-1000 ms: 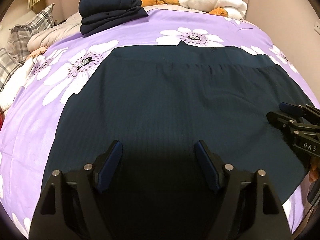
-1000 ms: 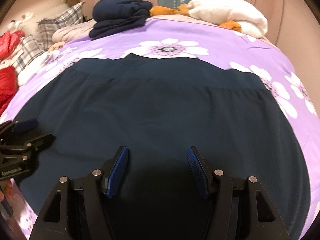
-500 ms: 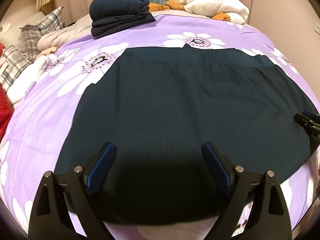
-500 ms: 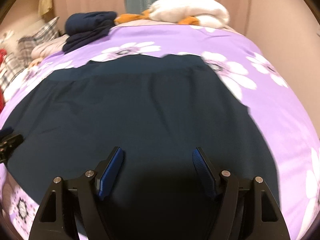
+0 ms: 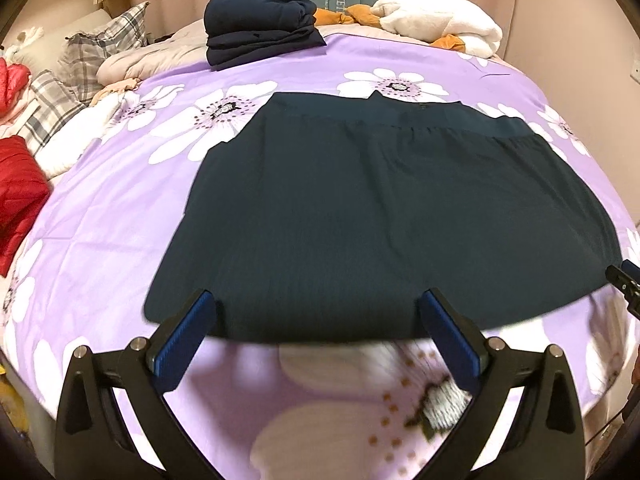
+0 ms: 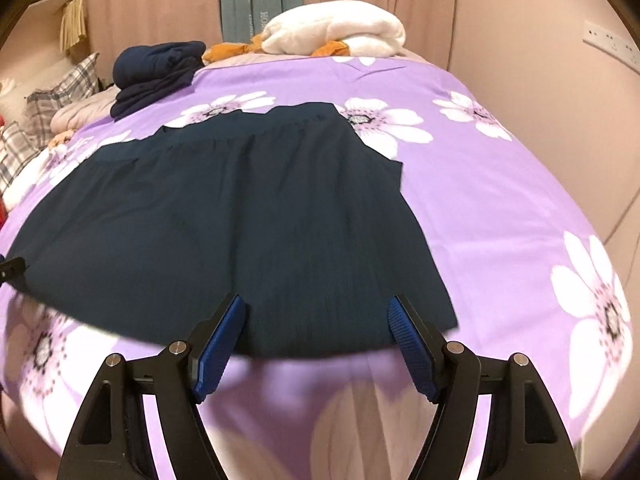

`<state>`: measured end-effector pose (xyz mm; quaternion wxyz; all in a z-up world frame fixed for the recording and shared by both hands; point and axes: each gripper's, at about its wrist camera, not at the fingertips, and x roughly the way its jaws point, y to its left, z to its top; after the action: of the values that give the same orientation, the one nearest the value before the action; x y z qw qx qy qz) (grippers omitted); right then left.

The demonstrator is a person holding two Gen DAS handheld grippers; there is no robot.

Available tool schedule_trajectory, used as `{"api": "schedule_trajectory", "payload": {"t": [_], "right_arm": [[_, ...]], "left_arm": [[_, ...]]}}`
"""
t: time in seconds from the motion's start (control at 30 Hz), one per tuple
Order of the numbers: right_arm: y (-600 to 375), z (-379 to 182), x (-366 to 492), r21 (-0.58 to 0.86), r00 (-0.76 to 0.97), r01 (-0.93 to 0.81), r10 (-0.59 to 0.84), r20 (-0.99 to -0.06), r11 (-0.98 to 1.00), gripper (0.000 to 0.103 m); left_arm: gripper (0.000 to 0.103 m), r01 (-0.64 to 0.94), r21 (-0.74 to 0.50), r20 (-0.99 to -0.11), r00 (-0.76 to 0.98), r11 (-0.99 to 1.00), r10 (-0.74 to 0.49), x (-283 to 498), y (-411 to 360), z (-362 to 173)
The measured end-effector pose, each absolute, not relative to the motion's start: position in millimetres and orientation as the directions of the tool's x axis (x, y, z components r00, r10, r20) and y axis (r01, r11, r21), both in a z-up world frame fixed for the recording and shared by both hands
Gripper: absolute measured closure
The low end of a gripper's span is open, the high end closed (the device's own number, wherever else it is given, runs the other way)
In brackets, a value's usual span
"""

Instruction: Fold large clothes

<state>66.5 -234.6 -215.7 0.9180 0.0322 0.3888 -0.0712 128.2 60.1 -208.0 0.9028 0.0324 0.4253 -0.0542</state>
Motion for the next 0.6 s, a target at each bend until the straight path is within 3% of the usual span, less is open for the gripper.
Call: {"api": "schedule_trajectory", "payload": {"t": [0.17, 0.23, 0.3, 0.6], "right_arm": [[-229.8, -195.8, 54.5, 0.033, 0.685, 0.135, -0.07, -0.725, 0.99, 0.024], [-226.6, -187.6, 50.0, 0.05, 0.684, 0.133, -0.055, -0.727, 0.99, 0.006], [-220.4, -174.4, 47.5, 0.08, 0.69, 0.114, -0.021, -0.723, 0.99, 0.001], [-181.3, -100.6, 29.9, 0.04, 0.738, 0.013, 0.018, -0.675, 0.999, 0.001]], "left_arm": [[0.0, 0.103, 0.058, -0.734, 0.679, 0.993, -0.028, 100.5, 51.5, -173.0], [0.0, 0.087, 0.074, -0.72, 0.694, 0.994, -0.007, 91.8, 49.2, -159.1], [0.0, 0.082, 0.083, -0.721, 0.693, 0.993, 0.004, 83.6, 45.9, -143.2], [0.0, 0.031, 0.136, -0.686, 0.724, 0.99, 0.071, 50.9, 35.0, -79.9]]}}
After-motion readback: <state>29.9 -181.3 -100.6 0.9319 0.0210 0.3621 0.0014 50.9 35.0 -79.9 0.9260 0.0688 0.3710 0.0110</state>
